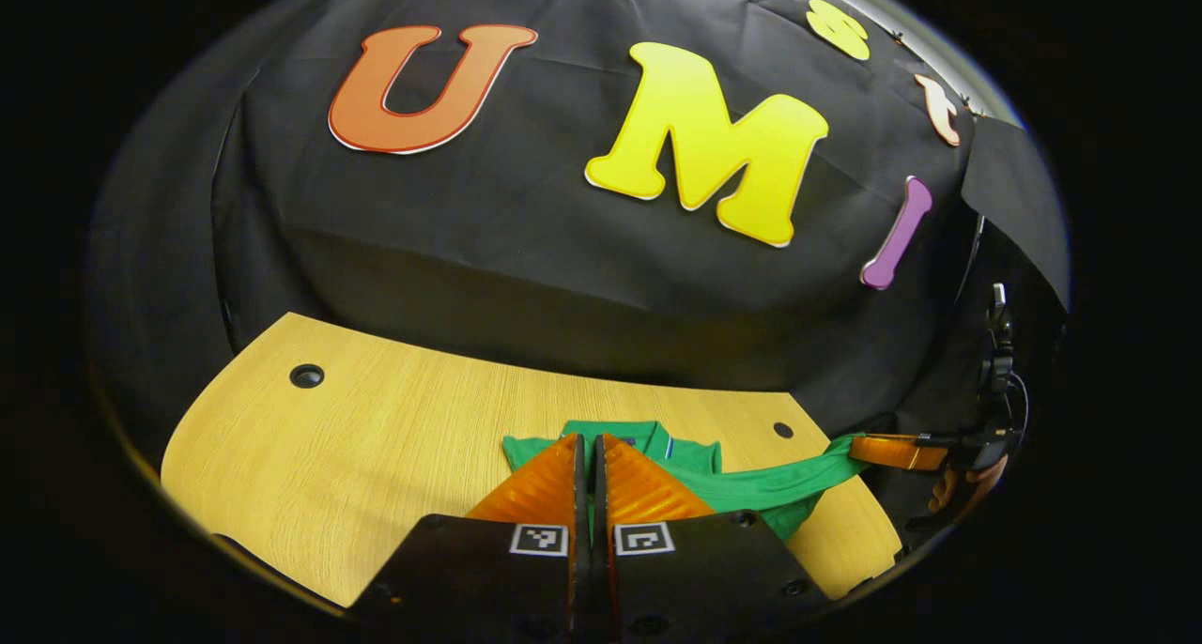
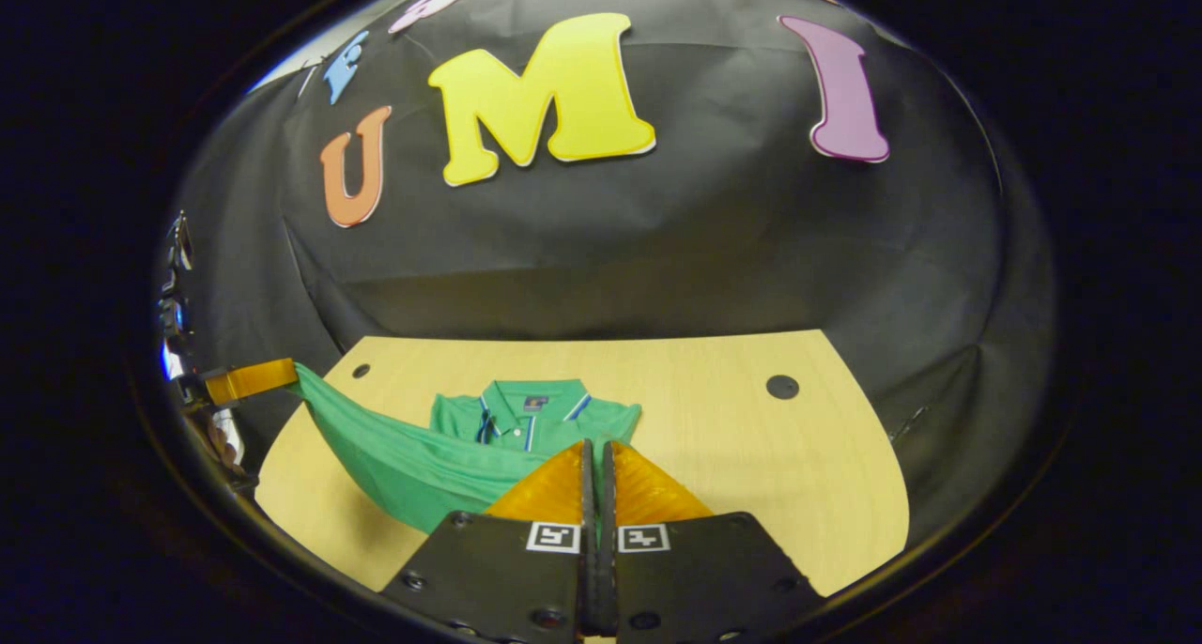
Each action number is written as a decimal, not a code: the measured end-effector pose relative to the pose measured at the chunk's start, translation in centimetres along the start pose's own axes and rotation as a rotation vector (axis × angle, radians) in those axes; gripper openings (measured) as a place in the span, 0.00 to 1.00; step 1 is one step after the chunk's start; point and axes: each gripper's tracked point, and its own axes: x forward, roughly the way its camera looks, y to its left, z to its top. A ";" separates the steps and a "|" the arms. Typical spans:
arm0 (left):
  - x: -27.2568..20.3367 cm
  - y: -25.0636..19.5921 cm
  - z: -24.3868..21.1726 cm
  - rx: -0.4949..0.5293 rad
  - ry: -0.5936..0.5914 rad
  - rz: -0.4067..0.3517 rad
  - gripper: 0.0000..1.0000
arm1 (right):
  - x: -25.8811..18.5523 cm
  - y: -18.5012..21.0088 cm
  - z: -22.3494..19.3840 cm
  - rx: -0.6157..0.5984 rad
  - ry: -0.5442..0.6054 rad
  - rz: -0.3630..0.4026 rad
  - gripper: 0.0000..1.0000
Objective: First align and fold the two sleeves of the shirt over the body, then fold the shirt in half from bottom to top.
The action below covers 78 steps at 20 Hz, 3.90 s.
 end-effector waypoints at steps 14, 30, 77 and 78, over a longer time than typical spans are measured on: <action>14.7 5.7 -1.9 0.037 0.045 0.133 0.06 | 16.6 -1.4 2.5 0.011 0.081 0.032 0.00; 13.0 5.3 -4.4 0.133 0.087 0.256 1.00 | 14.8 -2.1 3.1 -0.047 -0.029 -0.061 0.93; -25.6 -6.6 4.5 0.231 -0.360 0.208 1.00 | -26.5 15.2 0.5 -0.158 -0.461 -0.102 0.97; -25.6 -6.5 4.4 0.230 -0.360 0.210 1.00 | -26.5 15.2 0.6 -0.158 -0.460 -0.101 0.95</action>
